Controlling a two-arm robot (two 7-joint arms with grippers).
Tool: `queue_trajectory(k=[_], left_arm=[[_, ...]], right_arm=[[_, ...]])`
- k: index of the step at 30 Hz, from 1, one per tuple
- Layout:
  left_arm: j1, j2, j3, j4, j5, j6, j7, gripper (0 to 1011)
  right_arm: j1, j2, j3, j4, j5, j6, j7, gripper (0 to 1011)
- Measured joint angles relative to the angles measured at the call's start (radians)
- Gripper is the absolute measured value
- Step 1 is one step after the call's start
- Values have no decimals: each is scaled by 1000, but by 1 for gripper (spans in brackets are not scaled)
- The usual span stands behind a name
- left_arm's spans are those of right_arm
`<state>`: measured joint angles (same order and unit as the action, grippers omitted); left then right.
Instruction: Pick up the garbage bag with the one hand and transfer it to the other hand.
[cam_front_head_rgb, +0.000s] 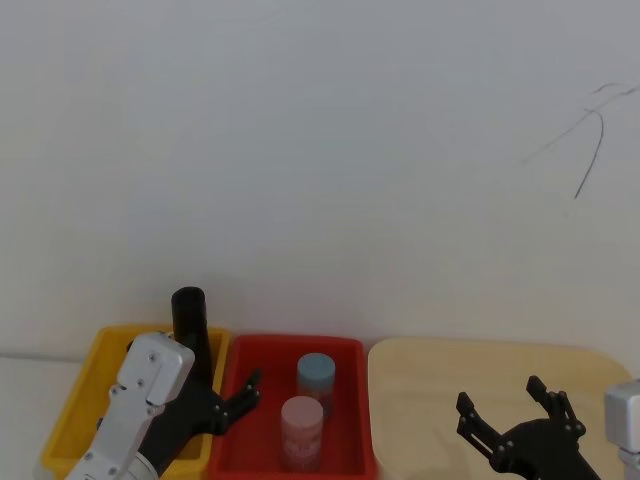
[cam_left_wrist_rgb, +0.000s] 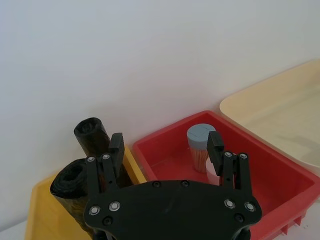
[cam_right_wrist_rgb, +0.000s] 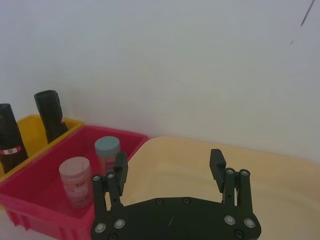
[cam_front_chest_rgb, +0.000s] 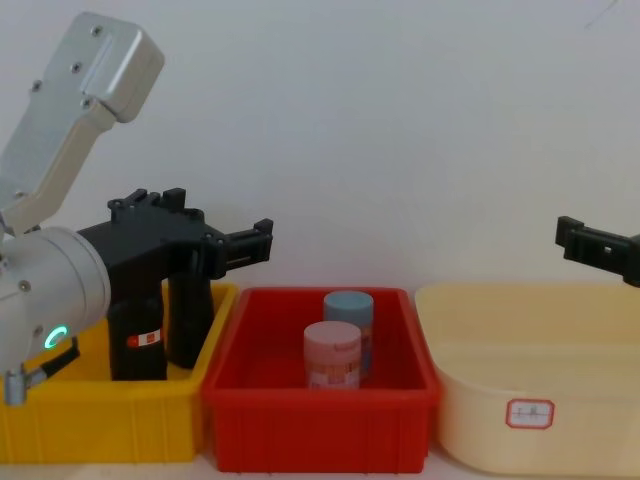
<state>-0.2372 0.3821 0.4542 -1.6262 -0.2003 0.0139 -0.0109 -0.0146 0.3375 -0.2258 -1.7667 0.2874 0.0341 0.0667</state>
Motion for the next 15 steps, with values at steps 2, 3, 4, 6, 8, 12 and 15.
queue_trajectory(k=[2,3,4,6,8,12,15], left_arm=[[0,0,0,0,0,0,0,1000],[0,0,0,0,0,0,0,1000],[0,0,0,0,0,0,0,1000],[0,0,0,0,0,0,0,1000],[0,0,0,0,0,0,0,1000],[0,0,0,0,0,0,0,1000],[1,1,-1,-1,0,0,-2,1000]], right_arm=[[0,0,0,0,0,0,0,1001],[0,0,0,0,0,0,0,1001],[0,0,0,0,0,0,0,1001],[0,0,0,0,0,0,0,1001],[0,0,0,0,0,0,0,1001],[0,0,0,0,0,0,0,1001],[0,0,0,0,0,0,0,1001]])
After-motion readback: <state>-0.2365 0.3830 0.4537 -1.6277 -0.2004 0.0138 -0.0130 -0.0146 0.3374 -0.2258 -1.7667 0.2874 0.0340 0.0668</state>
